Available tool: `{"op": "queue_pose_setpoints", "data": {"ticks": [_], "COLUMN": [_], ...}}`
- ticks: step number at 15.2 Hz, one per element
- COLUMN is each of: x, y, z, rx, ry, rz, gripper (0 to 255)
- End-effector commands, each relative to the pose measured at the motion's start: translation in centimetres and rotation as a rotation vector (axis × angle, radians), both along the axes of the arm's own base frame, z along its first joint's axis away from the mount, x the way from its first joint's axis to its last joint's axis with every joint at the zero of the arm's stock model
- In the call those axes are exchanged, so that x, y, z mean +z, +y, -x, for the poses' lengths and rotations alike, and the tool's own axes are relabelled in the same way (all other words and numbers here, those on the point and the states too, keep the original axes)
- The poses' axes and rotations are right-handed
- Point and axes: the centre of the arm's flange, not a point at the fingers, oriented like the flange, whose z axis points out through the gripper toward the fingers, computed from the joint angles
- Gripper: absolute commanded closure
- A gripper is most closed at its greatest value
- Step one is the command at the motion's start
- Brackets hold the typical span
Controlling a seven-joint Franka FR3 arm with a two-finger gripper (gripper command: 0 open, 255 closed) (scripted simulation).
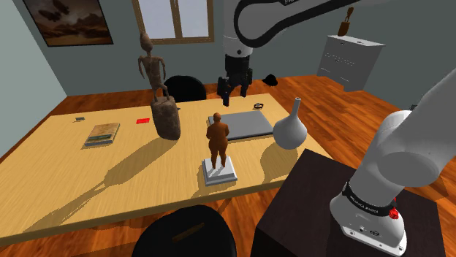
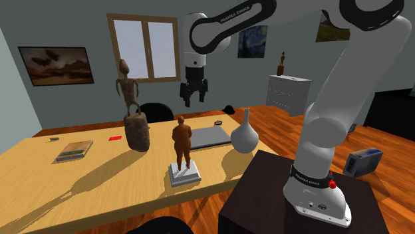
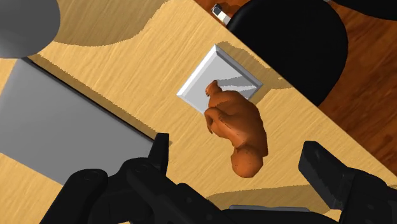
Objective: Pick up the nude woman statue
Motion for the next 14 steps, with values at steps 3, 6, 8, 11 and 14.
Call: {"op": "queue_pose_setpoints", "data": {"ticks": [3,6,8,11,14], "x": [-2.7,-4.3,-5.3,-6.9,-8.3], "y": [2.1,3.3,3.3,3.3,3.3], "z": [-4.3,-6.8,-6.8,-6.8,-6.8], "rx": [-0.018,-0.028,-0.028,-0.028,-0.028], "ry": [0.002,0.003,0.003,0.003,0.003], "rz": [0.015,0.024,0.024,0.024,0.024], "gripper": [0,0,0,0,0]}}
